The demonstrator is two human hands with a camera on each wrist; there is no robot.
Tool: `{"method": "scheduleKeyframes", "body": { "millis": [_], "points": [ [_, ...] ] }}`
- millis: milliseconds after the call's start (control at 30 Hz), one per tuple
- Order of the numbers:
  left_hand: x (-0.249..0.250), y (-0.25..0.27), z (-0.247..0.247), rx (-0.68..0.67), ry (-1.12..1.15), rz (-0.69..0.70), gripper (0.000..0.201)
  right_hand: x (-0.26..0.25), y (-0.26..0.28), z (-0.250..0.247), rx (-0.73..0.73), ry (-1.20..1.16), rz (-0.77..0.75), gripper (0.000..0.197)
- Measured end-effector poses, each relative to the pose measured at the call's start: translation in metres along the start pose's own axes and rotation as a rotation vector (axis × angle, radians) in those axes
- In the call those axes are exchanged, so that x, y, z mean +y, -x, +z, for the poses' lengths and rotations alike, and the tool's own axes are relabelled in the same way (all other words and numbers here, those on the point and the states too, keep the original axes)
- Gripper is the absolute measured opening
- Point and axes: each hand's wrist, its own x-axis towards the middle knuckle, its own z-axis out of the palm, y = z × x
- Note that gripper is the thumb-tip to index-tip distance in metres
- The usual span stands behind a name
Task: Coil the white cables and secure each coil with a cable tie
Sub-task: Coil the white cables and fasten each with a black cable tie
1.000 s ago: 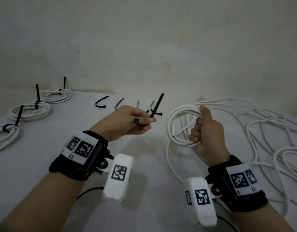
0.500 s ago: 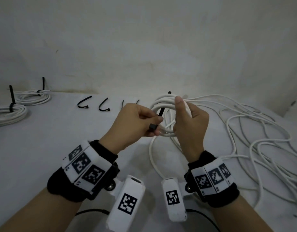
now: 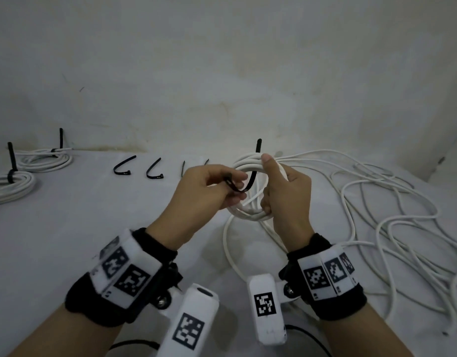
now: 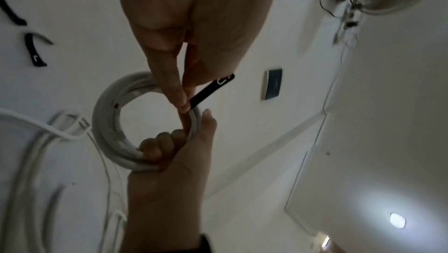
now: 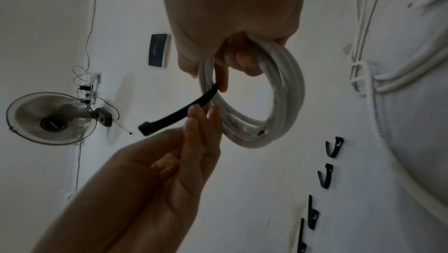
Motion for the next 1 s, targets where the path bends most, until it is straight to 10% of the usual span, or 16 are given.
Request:
{"method": "scheduleKeyframes", "body": {
  "millis": [167,567,800,1000],
  "points": [
    [0.019,0.008,-0.005,-0.139,-0.01,0.141,0.017,-0.002,-0.003,-0.004,0.053,-0.048,0.011,0.042],
    [0.0,-0.005,-0.007,0.235,-0.71,0.747,0.009,-0.006,0.016,0.012,-0.202,-0.282,0.24,0.035],
    [-0.008,-0.012,-0.017,0.22,-0.671,0.486,0.038,-0.007,0.019,0.016,-0.234,-0.3,0.277,0.036],
    [-0.01,-0.003,-0.014,0.058,-0.288,0.388,0.024,-0.008,0.026,0.019,-0.288,-0.359,0.304,0.029]
  ]
}}
